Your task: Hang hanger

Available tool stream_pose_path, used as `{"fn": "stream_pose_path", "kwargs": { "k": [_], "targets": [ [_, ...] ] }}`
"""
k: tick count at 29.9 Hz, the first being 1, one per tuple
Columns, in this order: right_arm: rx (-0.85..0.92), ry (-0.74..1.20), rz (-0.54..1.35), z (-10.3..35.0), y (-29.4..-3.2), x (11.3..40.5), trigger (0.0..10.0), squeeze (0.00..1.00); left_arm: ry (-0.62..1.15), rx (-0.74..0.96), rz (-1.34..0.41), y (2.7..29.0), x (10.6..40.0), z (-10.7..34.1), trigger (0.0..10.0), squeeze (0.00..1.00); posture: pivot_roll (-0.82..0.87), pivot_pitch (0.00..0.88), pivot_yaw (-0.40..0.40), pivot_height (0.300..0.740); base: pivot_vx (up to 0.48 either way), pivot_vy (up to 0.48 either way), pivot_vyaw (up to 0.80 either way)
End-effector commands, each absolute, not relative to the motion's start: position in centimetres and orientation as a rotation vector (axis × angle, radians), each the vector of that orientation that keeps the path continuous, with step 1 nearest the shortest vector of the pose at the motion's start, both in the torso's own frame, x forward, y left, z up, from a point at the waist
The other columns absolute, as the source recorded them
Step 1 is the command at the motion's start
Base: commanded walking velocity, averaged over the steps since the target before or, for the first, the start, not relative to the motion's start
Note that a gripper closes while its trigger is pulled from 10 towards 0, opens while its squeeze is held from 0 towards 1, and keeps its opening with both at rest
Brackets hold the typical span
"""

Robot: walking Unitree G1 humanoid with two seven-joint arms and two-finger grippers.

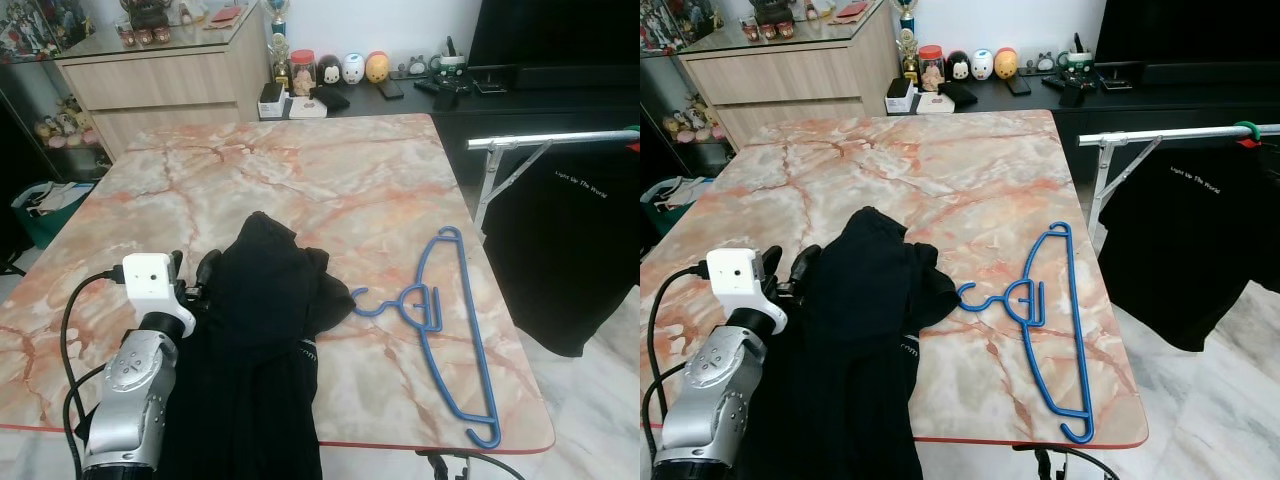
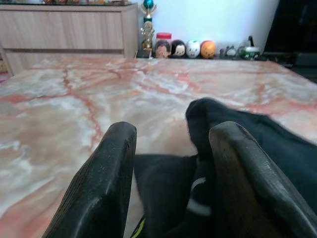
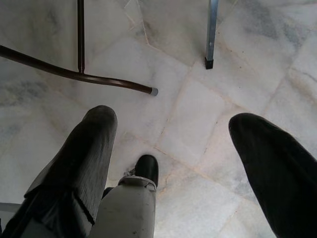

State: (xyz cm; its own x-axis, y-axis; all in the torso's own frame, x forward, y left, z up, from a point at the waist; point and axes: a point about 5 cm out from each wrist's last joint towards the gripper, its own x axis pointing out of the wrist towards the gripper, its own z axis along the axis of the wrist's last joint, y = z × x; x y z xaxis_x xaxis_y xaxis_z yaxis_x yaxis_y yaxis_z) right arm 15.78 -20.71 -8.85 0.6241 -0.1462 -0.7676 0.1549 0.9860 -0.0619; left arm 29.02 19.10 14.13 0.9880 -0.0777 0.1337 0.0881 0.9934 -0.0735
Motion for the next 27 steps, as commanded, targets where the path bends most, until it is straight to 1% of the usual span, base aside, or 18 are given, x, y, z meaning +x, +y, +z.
{"fn": "stream_pose_path", "kwargs": {
  "k": [1,27],
  "targets": [
    [0.022,0.871,-0.175,-8.77,-20.5,16.02,10.0,0.0,-0.184,-0.063,-0.084,19.14,29.21,15.55,10.0,0.0,0.06,0.002,0.063,0.74,-0.33,0.0,0.0],
    [0.02,0.871,-0.169,-8.76,-20.52,16.05,10.0,0.0,-0.225,-0.067,-0.066,19.09,29.4,16.34,10.0,0.0,0.06,0.003,0.06,0.74,-0.313,0.0,0.0]
  ]
}}
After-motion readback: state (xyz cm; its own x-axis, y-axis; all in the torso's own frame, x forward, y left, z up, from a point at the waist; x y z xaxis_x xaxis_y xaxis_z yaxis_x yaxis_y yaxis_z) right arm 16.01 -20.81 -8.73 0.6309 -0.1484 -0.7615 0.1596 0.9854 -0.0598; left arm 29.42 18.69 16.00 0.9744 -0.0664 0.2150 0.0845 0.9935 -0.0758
